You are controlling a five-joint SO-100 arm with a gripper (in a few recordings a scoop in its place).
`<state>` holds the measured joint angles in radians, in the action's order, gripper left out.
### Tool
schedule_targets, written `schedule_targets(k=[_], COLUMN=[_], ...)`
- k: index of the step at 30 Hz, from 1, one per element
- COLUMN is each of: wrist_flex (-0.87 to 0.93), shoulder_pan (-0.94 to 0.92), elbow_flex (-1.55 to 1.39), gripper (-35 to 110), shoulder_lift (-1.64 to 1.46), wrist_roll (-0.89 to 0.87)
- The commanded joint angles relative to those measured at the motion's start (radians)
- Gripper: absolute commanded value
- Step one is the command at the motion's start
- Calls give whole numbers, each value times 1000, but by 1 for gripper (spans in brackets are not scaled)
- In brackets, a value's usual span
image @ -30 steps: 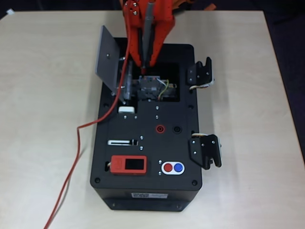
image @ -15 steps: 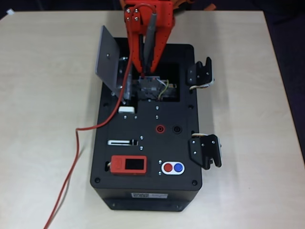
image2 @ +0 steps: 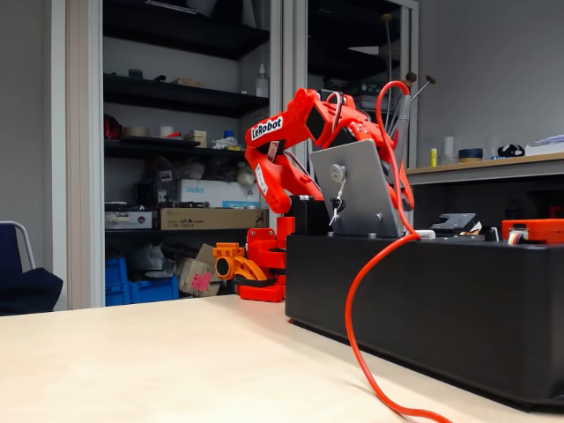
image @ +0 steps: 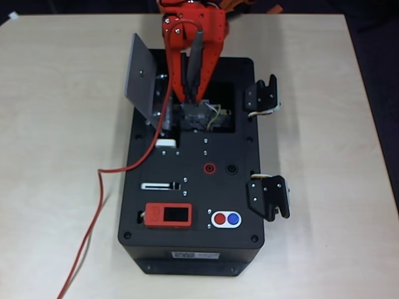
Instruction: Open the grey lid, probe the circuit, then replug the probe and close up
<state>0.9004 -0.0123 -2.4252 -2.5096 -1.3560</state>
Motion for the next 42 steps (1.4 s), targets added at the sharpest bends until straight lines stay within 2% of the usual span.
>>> schedule_targets(k=[1,15,25,40,42], wrist_flex=[-5,2,-8,-6,-3], shoulder_pan=[-9,-8,-3,-15,-18], elbow_flex=[-37,-83,-66,-43,-43], gripper=[0,0,12,10,6], shoulder_lift=[-29,-89,-100,-84,-84], wrist_roll=[-11,-20,-26,-6,-9])
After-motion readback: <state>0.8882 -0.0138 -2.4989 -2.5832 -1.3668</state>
